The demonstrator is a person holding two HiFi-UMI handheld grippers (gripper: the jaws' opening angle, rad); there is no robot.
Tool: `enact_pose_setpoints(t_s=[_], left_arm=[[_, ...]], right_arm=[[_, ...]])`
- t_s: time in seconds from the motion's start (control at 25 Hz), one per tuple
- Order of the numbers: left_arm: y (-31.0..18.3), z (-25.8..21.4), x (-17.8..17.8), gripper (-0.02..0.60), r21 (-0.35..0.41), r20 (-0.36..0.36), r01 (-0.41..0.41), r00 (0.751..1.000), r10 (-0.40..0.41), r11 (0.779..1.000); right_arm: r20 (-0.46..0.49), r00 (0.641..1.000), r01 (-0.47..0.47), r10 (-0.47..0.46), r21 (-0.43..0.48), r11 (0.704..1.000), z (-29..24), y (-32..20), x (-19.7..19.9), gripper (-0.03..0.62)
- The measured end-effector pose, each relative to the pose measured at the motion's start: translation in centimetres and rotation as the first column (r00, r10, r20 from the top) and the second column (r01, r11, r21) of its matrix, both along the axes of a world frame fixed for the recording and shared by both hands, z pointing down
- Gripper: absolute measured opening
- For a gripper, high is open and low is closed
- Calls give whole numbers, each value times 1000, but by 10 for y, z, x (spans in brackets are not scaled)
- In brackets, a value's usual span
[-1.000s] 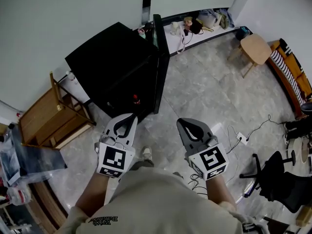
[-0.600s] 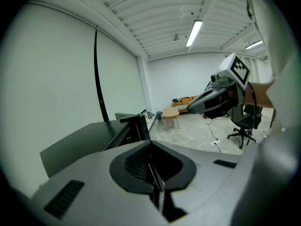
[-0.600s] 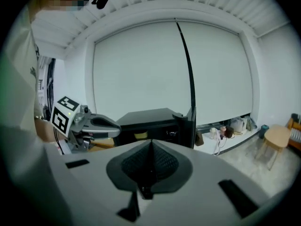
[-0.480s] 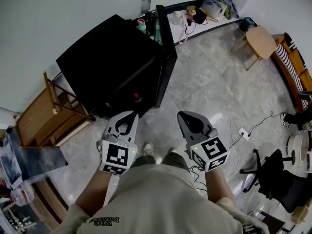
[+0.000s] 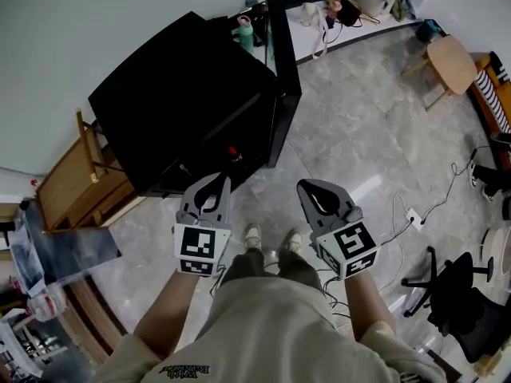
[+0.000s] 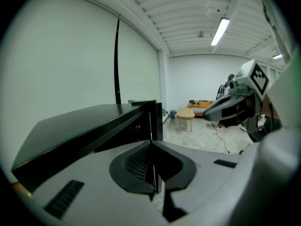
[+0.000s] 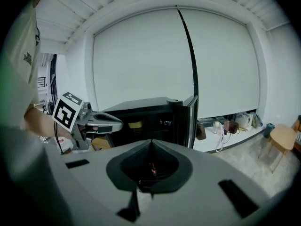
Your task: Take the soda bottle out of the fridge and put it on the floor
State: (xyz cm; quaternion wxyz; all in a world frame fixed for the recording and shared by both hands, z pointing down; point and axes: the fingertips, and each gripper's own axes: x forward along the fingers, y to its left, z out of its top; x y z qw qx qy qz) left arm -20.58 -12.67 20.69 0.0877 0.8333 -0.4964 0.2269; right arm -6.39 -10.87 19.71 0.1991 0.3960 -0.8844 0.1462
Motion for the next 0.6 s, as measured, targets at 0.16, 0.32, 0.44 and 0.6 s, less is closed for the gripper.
enact_pose_setpoints(t_s=[0.16, 0.32, 0.44, 0.6], left_arm=[[-15, 29, -2, 8, -17, 15, 78, 997, -78, 997], [-28, 62, 3, 9, -40, 4, 102, 995, -102, 994], [-38, 81, -9, 36, -45, -3, 132, 991, -132, 990], [-49, 114, -9, 120, -66, -12, 162, 986, -164, 985]], right_arm=[[-29, 999, 27, -27, 7, 1000, 17, -14, 0, -3], [-24, 999, 32, -33, -3, 999, 34, -24, 4, -3], [-23, 999, 40, -41, -18, 999, 52, -32, -8, -3], [-19, 999, 36, -37, -40, 999, 80, -38, -11, -3]])
